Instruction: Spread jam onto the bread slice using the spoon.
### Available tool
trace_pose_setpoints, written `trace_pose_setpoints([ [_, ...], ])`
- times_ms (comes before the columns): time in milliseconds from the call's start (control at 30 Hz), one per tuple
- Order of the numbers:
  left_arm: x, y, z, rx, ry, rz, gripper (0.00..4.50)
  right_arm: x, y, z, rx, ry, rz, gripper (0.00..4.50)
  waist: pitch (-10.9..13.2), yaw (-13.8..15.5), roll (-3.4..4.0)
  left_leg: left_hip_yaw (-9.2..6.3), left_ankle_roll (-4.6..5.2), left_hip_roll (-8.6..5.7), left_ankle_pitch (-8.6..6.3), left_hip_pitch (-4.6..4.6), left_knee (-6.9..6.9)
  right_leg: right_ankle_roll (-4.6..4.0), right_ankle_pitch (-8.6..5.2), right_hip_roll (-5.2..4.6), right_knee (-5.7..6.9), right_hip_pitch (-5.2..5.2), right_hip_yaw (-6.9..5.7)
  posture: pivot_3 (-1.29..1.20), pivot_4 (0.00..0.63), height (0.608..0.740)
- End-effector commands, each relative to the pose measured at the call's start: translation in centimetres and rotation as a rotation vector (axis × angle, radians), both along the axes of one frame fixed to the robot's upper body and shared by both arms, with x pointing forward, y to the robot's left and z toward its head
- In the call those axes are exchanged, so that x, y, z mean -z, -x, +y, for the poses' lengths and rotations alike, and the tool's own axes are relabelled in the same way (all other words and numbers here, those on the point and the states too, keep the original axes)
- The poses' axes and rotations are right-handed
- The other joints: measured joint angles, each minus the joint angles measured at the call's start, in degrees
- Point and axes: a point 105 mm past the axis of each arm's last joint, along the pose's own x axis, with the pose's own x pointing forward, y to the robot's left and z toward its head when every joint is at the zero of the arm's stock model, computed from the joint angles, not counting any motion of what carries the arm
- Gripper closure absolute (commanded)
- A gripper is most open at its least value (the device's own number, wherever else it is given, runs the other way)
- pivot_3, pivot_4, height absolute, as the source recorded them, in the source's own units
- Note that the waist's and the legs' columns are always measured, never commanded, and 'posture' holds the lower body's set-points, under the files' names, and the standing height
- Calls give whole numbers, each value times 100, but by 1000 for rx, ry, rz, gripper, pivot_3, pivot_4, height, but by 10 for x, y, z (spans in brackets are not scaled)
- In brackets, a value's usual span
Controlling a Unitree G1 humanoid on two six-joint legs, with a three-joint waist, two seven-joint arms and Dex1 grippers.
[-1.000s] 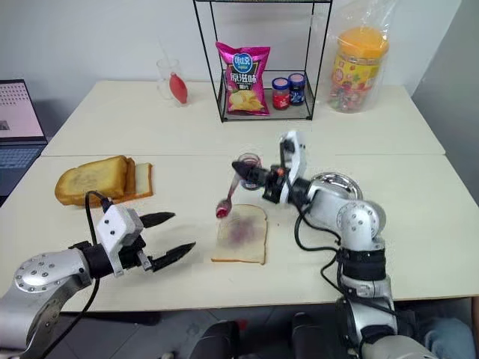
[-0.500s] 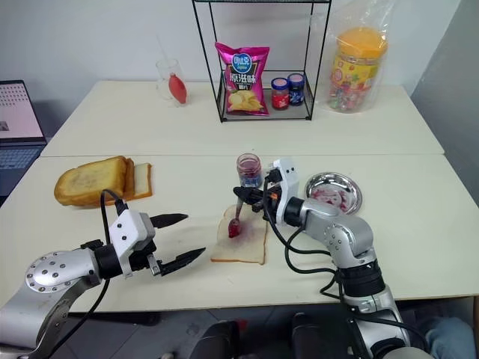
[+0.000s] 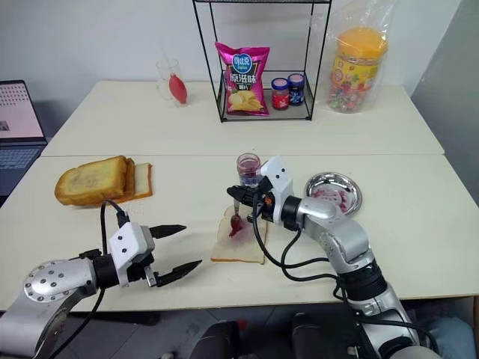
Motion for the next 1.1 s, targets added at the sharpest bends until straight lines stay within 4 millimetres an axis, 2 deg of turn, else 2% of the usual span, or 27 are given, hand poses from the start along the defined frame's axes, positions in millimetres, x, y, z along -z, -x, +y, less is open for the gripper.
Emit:
trace_pose_setpoints([
  [33,-2,1,-1,20,-9,-33,0,-14,4,-2,-13,20,-127,4482,0,5,0,0,0,-1,0,0,0,0,0,-1,0,0,0,0,150,740],
  [233,0,0,-2,27,-11,-39,0,-18,2,-11,0,41,-188,4482,0,5,-1,0,0,-1,0,0,2,1,1,-2,1,1,0,0,150,740],
  [300,-1,0,-3,28,-7,-44,0,-29,0,-18,18,13,-192,4482,0,6,0,0,0,-2,0,0,2,1,1,-2,1,1,0,0,150,740],
  [400,-2,0,-4,32,-6,-49,0,-41,-1,-28,36,-64,-119,4482,0,8,-1,0,0,-2,0,-1,3,2,1,-3,2,2,0,0,150,740],
  [500,-3,1,-5,43,-13,-48,0,-42,1,-36,51,-194,54,4482,-1,6,-1,-1,0,-1,0,0,2,1,1,-3,2,2,0,0,150,740],
  [633,-4,1,-5,37,-11,-51,0,-33,3,-38,63,-305,248,4482,0,4,-1,-2,0,7,0,1,0,-1,0,4,6,2,-2,0,150,740],
  [800,-8,0,-2,30,0,-62,0,-16,2,-31,84,-427,455,4482,-1,1,-1,2,0,31,0,1,0,-5,1,19,6,0,1,0,150,740],
  [1000,-7,0,-1,33,3,-56,0,0,-4,-21,109,-455,542,4482,0,-8,0,3,0,57,0,5,1,-32,13,62,5,-4,3,0,150,740],
  [1100,-7,-1,-1,36,2,-57,0,19,-15,-13,143,-416,561,4482,0,-15,0,3,0,66,0,7,1,-45,18,74,6,-8,4,0,150,740],
])
